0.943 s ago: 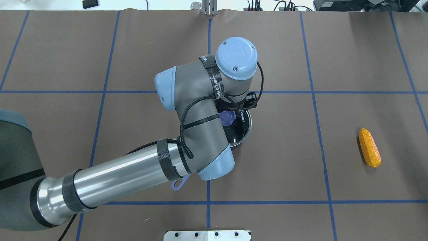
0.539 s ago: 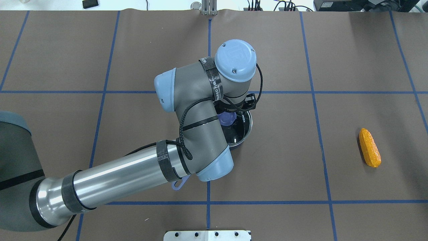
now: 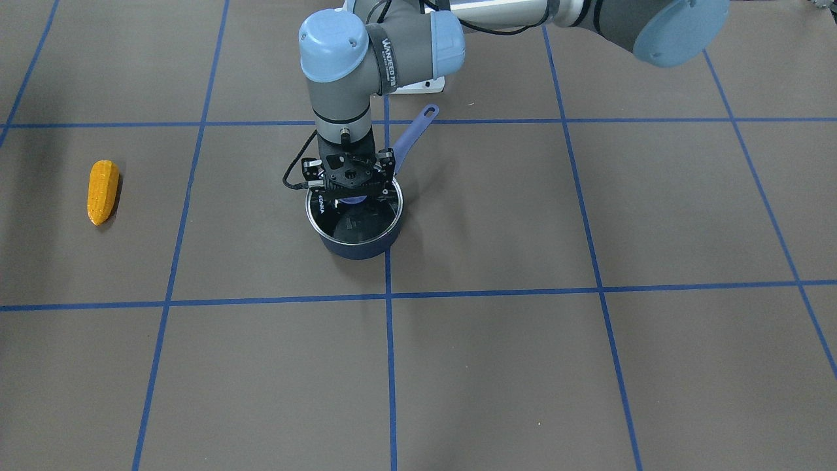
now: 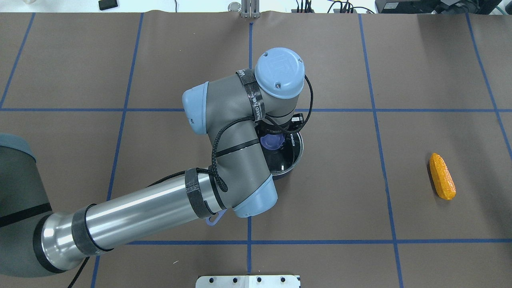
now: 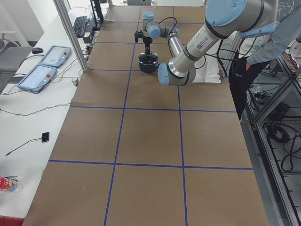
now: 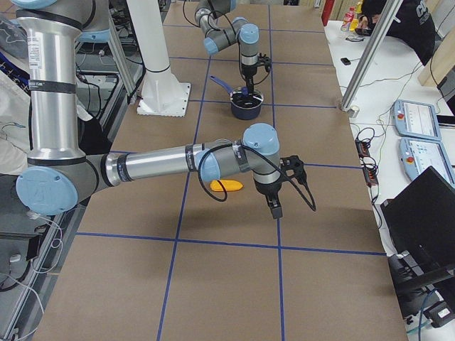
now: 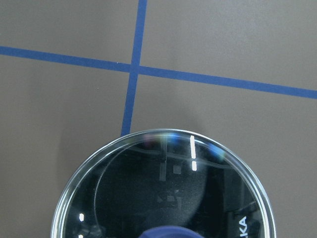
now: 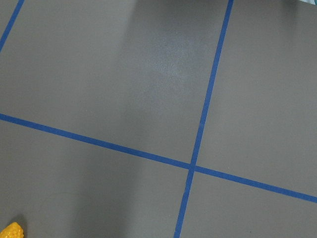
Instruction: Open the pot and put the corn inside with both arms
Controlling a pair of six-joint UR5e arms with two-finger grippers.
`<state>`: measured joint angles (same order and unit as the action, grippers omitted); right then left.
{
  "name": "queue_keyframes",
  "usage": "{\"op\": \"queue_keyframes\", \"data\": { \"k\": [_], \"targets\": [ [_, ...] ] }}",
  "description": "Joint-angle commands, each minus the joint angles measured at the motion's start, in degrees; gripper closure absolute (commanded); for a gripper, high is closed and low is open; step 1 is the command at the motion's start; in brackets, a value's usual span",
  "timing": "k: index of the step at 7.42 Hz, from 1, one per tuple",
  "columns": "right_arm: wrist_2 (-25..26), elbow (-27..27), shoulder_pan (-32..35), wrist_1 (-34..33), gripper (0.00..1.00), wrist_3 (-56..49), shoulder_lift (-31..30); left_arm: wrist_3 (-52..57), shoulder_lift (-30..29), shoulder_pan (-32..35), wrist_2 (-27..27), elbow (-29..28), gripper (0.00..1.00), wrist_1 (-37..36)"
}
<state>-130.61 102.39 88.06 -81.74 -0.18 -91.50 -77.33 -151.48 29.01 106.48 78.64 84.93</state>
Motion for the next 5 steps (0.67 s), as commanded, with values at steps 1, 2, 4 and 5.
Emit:
{"op": "queue_keyframes", "data": {
  "k": [1,2,4,5],
  "targets": [
    [0.0,0.0,0.0,0.0,0.0,0.1,0.0,0.2,0.3,0.1,0.0,1.4,1.0,-0.5],
    [0.0,0.1,0.0,0.0,0.0,0.0,0.0,0.5,2.1,0.2,0.0,5.1,1.0,-0.7],
    [-0.1,0.1,0.0,0.0,0.0,0.1,0.0,6.9,4.5,1.4,0.2,15.8,1.0,-11.6],
    [-0.3,0.1,0.0,0.0,0.0,0.1,0.0,10.0,10.1,2.2,0.3,23.3,1.0,-12.5]
  ]
}}
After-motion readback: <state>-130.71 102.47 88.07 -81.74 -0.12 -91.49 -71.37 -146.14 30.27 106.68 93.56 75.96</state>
